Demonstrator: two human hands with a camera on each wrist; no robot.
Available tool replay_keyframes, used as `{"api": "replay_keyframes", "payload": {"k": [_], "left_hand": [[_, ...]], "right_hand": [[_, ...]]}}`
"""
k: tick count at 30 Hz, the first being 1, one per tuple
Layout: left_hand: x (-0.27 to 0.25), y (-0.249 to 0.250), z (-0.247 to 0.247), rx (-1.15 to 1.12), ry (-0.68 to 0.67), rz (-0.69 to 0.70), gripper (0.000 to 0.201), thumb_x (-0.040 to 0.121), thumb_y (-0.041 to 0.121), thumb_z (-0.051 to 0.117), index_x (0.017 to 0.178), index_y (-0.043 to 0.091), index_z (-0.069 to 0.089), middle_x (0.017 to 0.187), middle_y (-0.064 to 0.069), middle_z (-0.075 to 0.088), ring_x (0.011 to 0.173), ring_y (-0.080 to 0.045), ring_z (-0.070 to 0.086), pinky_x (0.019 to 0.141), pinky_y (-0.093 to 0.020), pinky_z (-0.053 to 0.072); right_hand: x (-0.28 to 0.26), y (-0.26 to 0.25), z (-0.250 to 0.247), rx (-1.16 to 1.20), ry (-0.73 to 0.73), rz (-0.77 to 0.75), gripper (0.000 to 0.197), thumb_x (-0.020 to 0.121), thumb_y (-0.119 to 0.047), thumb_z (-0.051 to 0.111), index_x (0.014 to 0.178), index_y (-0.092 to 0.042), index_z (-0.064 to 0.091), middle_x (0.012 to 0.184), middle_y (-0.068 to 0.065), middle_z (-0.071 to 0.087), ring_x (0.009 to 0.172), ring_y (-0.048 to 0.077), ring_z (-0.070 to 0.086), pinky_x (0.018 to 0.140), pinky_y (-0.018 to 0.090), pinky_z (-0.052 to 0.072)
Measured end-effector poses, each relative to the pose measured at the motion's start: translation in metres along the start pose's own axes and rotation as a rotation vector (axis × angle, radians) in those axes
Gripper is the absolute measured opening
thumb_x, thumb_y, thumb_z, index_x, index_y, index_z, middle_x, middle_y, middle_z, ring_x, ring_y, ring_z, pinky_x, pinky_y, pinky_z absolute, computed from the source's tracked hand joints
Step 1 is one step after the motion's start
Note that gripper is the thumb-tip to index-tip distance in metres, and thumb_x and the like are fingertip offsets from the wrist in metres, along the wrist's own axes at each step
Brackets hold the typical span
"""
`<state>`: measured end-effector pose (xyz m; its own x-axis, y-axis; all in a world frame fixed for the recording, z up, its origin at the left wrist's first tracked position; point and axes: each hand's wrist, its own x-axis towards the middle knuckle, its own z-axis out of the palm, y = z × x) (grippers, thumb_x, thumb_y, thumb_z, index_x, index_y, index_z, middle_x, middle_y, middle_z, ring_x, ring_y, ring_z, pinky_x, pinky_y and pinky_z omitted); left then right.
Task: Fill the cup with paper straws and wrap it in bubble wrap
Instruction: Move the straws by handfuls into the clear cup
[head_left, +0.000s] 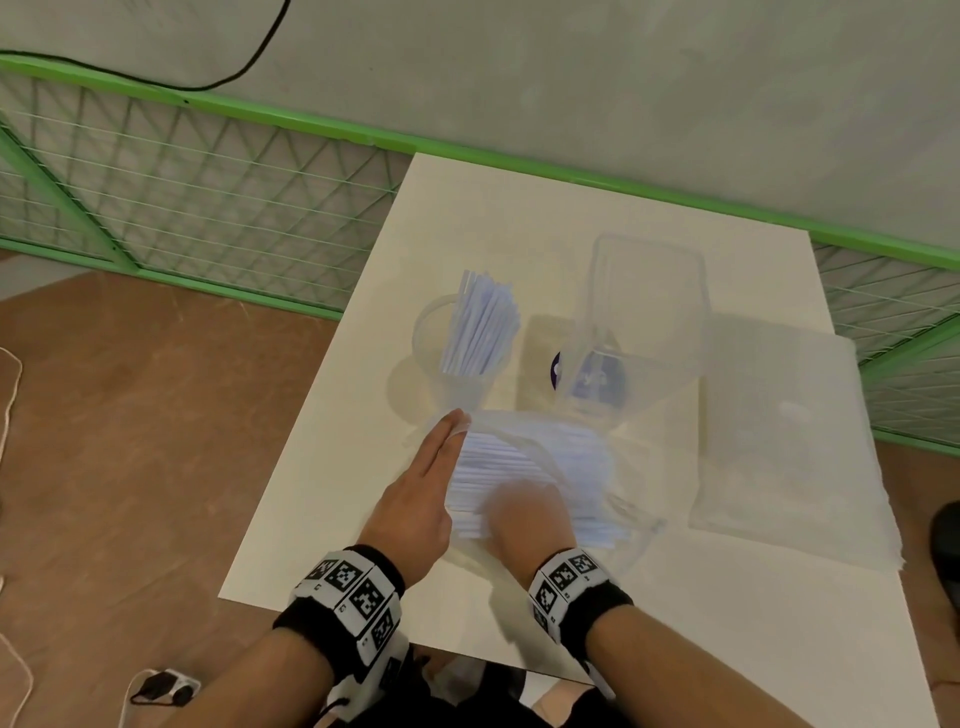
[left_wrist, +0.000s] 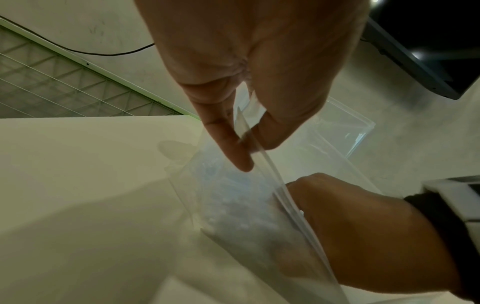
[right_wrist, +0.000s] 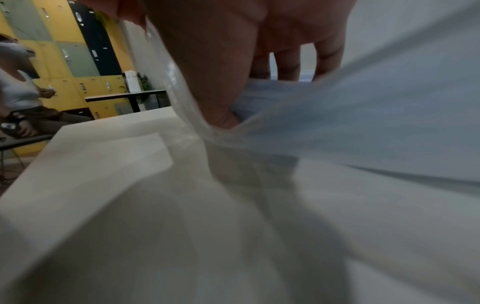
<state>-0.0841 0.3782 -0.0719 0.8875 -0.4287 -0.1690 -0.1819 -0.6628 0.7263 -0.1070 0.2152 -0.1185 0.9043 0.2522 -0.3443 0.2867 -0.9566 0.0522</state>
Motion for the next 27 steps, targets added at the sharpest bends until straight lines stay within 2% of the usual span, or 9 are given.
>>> {"api": "replay_keyframes", "payload": {"k": [2,5,10,12,15,18,22,25,27], "left_hand": [[0.000,-0.001,0.000,-0.007,0.003,0.002,0.099,0.077,-0.014,0.048,0.156,0.032,0.009,0.157,0.033,-0.011,0.115,-0.013,0.057,0.065,-0.010,0.041],[-0.001,-0.005,-0.001,-0.023,0.016,0.001,0.098,0.077,-0.016,0.046,0.156,0.030,0.011,0.158,0.031,-0.008,0.124,-0.010,0.051,0.069,-0.003,0.036],[-0.003,-0.004,0.000,-0.035,0.025,0.009,0.098,0.078,-0.017,0.046,0.156,0.031,0.012,0.158,0.033,-0.007,0.126,-0.009,0.050,0.072,-0.002,0.036],[-0.002,-0.002,0.000,-0.039,0.024,0.001,0.099,0.077,-0.017,0.046,0.155,0.032,0.011,0.157,0.033,-0.007,0.126,-0.010,0.050,0.069,-0.001,0.037],[0.000,-0.001,-0.002,-0.024,0.034,0.004,0.099,0.077,-0.018,0.047,0.155,0.031,0.011,0.159,0.030,-0.006,0.124,-0.010,0.050,0.075,-0.009,0.044],[0.000,-0.002,-0.002,-0.015,0.021,0.000,0.099,0.078,-0.017,0.048,0.156,0.031,0.011,0.159,0.030,-0.006,0.121,-0.010,0.052,0.070,-0.006,0.041],[-0.001,-0.001,0.000,-0.002,0.004,-0.004,0.100,0.078,-0.017,0.048,0.156,0.032,0.011,0.156,0.034,-0.008,0.114,-0.012,0.057,0.070,-0.019,0.050],[0.001,0.000,0.000,0.010,0.015,-0.007,0.099,0.078,-0.017,0.048,0.156,0.032,0.011,0.156,0.035,-0.007,0.114,-0.012,0.057,0.070,-0.022,0.052],[0.002,0.000,-0.001,0.016,0.017,-0.011,0.099,0.078,-0.017,0.048,0.156,0.031,0.012,0.157,0.033,-0.006,0.115,-0.013,0.057,0.070,-0.021,0.051]], "right_hand": [[-0.003,0.003,-0.003,0.074,0.021,0.009,0.030,0.092,-0.028,0.049,0.118,-0.014,0.057,0.119,0.006,0.060,0.113,0.030,0.053,0.094,0.045,0.038],[-0.013,0.015,-0.006,0.318,0.059,0.095,0.033,0.090,-0.037,0.044,0.117,-0.019,0.050,0.111,0.001,0.064,0.104,0.026,0.058,0.092,0.039,0.038],[-0.033,0.032,-0.021,0.774,0.237,0.149,0.015,0.082,-0.042,0.055,0.083,-0.028,0.052,0.070,-0.010,0.056,0.067,0.016,0.052,0.064,0.030,0.042],[-0.041,0.030,-0.033,1.035,0.393,0.172,0.026,0.084,-0.041,0.059,0.068,-0.023,0.051,0.061,-0.006,0.051,0.058,0.013,0.048,0.060,0.027,0.041],[-0.048,0.026,-0.052,1.436,0.528,0.302,0.036,0.085,-0.040,0.064,0.073,-0.006,0.063,0.075,0.008,0.064,0.075,0.023,0.063,0.073,0.030,0.050],[-0.050,0.025,-0.047,1.415,0.470,0.379,0.015,0.086,-0.027,0.072,0.082,-0.013,0.067,0.085,-0.002,0.069,0.083,0.014,0.066,0.075,0.024,0.052],[-0.054,0.036,-0.034,1.178,0.334,0.486,0.041,0.071,-0.049,0.063,0.075,-0.009,0.060,0.075,0.006,0.062,0.068,0.022,0.061,0.065,0.039,0.054],[-0.060,0.045,-0.038,1.148,0.343,0.454,0.024,0.077,-0.034,0.066,0.064,-0.015,0.060,0.065,-0.001,0.062,0.060,0.013,0.059,0.058,0.026,0.050],[-0.062,0.046,-0.041,1.154,0.325,0.429,0.018,0.080,-0.024,0.070,0.064,-0.019,0.064,0.066,-0.004,0.066,0.061,0.008,0.062,0.060,0.022,0.050]]}}
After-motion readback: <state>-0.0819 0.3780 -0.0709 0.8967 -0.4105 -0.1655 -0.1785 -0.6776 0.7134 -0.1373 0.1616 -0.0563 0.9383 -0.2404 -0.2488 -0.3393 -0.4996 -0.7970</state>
